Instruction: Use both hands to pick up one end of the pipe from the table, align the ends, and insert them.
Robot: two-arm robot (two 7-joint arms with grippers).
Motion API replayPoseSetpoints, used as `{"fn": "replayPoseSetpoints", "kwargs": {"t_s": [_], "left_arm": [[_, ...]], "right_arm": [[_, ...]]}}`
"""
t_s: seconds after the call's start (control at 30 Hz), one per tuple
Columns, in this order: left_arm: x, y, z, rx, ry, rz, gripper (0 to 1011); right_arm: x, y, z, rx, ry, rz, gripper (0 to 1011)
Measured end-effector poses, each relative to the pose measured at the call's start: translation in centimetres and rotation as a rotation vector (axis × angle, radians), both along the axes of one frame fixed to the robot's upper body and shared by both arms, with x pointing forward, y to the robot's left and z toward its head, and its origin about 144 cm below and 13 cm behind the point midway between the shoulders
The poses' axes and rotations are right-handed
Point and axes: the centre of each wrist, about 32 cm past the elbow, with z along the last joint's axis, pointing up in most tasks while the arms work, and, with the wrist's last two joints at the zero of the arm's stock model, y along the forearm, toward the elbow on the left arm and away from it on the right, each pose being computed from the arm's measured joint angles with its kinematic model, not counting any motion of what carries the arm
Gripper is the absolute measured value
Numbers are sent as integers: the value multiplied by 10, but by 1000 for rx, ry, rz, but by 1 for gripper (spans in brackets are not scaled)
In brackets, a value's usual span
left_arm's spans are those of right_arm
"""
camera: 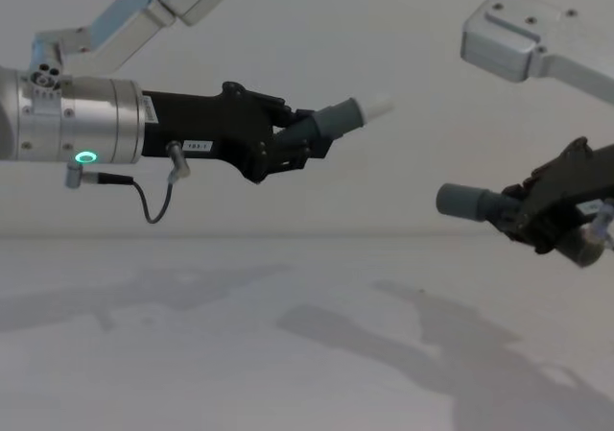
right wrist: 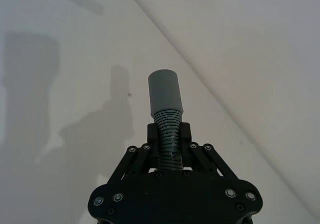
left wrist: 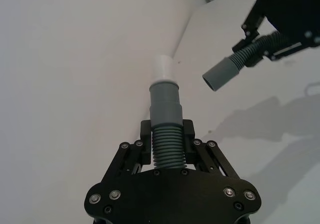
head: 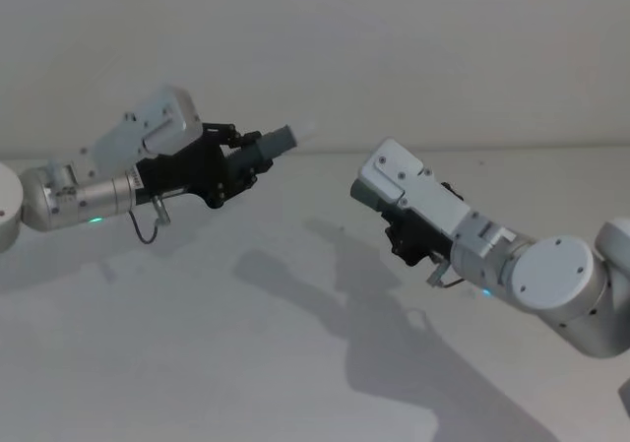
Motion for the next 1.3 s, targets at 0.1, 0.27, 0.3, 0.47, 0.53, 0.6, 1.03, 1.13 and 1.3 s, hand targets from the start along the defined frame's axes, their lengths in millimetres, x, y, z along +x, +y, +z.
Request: {"fn": "replayPoseSetpoints", "kwargs": {"t_s": [0.1, 0.27, 0.3, 0.47, 0.53, 0.6, 1.03, 1.13, 1.3], "left_arm": [[3, 3, -2, 2, -28, -12, 325], [6, 5, -6, -3, -76, -28, 327], [6, 5, -6, -3, -76, -28, 327], [10, 6, -11, -26, -137, -53, 325], [11, 6, -11, -32, -150, -60, 325], [13, 4, -12, -42, -168, -73, 325], [16, -1, -15, -57, -213, -148, 325], [16, -2, -17, -51, -213, -162, 327], [16, -2, -19, -41, -211, -177, 325]], "right_arm": [[2, -4, 4, -31, -7, 10, 223], [7, -12, 12, -87, -32, 36, 223], [7, -13, 13, -95, -37, 39, 223], [11, -22, 19, -136, -65, 66, 223], [12, -25, 22, -150, -77, 80, 223], [12, -26, 24, -158, -85, 87, 223], [10, -28, 39, -223, -155, 166, 223], [8, -27, 41, -236, -165, 174, 223], [4, -28, 46, -267, -180, 183, 223]]}}
